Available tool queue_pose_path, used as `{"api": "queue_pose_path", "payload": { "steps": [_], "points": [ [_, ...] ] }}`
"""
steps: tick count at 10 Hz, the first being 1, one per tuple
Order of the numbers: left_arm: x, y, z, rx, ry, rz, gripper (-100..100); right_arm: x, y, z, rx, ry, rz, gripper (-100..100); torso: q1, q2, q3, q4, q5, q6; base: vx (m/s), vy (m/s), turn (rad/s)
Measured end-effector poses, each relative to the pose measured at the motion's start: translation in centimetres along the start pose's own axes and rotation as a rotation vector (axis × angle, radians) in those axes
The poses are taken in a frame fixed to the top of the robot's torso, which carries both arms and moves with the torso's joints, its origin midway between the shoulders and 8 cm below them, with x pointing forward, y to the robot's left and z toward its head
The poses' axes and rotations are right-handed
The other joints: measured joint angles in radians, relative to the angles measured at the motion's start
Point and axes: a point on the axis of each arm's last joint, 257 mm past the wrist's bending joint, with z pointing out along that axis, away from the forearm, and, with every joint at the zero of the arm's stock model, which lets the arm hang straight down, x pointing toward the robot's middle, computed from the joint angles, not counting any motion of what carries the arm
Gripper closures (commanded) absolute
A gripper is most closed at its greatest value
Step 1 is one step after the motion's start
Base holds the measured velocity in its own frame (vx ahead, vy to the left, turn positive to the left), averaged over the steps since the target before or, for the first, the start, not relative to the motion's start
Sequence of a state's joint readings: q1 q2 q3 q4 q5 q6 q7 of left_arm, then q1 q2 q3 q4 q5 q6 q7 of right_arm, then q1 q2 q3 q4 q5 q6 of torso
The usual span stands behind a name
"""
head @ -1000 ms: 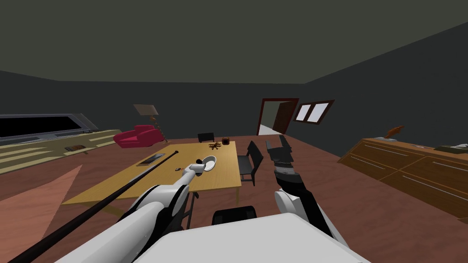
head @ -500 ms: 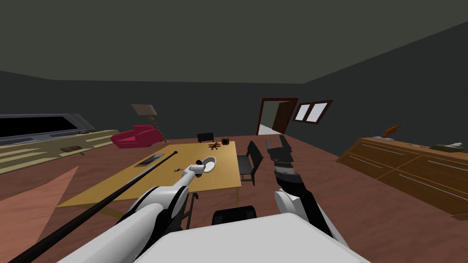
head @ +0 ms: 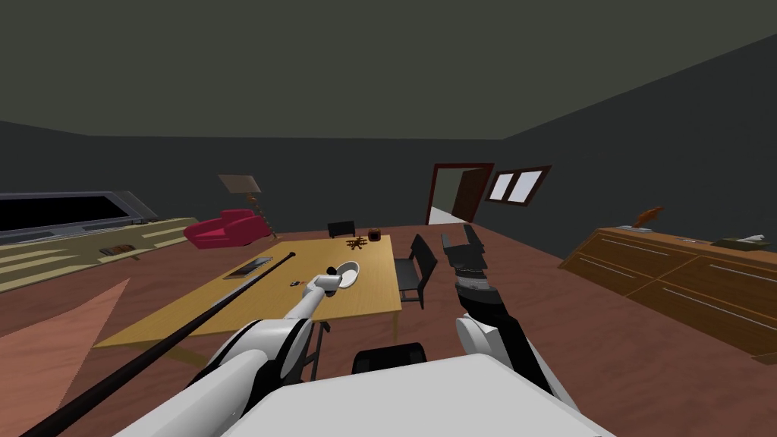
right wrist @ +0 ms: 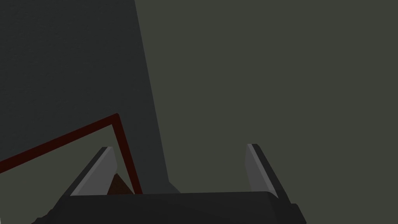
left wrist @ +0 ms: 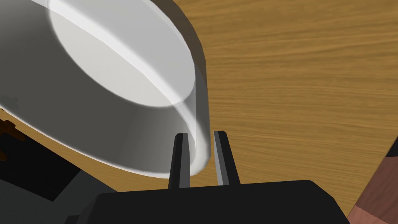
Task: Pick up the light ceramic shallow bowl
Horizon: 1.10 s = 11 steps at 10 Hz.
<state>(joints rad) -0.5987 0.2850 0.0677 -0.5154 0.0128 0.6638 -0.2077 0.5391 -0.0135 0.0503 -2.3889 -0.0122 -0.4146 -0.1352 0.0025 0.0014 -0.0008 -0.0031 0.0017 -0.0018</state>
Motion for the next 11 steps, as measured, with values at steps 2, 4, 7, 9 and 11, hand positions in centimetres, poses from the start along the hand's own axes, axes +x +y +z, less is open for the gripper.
{"api": "queue_pose_path", "payload": {
  "steps": [2, 4, 7, 9, 11],
  "points": [
    [1.0, 0.8, -0.1, -0.016, 0.004, 0.002, 100, 0.0, 0.0, 0.0, 0.000, 0.000, 0.000, 0, 0.001, -0.001, -0.003, -0.005, 0.003, -0.001, 0.003, 0.025, -0.009],
    [1.5, 0.5, -0.6, -0.010, 0.005, 0.005, 100, 0.0, 0.0, 0.0, 0.000, 0.000, 0.000, 0, 0.000, 0.000, -0.002, -0.004, 0.002, 0.000, 0.004, 0.030, -0.017],
    [2.5, 1.7, -0.7, -0.035, 0.009, 0.003, 100, 0.0, 0.0, 0.0, 0.000, 0.000, 0.000, 0, 0.002, 0.000, -0.005, -0.009, 0.004, -0.002, 0.009, 0.031, -0.014],
    [3.4, 1.7, -1.1, -0.035, 0.007, 0.004, 100, 0.0, 0.0, 0.0, 0.000, 0.000, 0.000, 0, 0.001, 0.000, -0.005, -0.009, 0.004, -0.001, 0.003, 0.033, -0.022],
    [3.4, 1.0, -1.7, -0.021, 0.004, -0.002, 100, 0.0, 0.0, 0.0, 0.000, 0.000, 0.000, 0, 0.000, -0.001, -0.004, -0.008, 0.003, -0.001, 0.007, 0.025, -0.014]
  ]
}}
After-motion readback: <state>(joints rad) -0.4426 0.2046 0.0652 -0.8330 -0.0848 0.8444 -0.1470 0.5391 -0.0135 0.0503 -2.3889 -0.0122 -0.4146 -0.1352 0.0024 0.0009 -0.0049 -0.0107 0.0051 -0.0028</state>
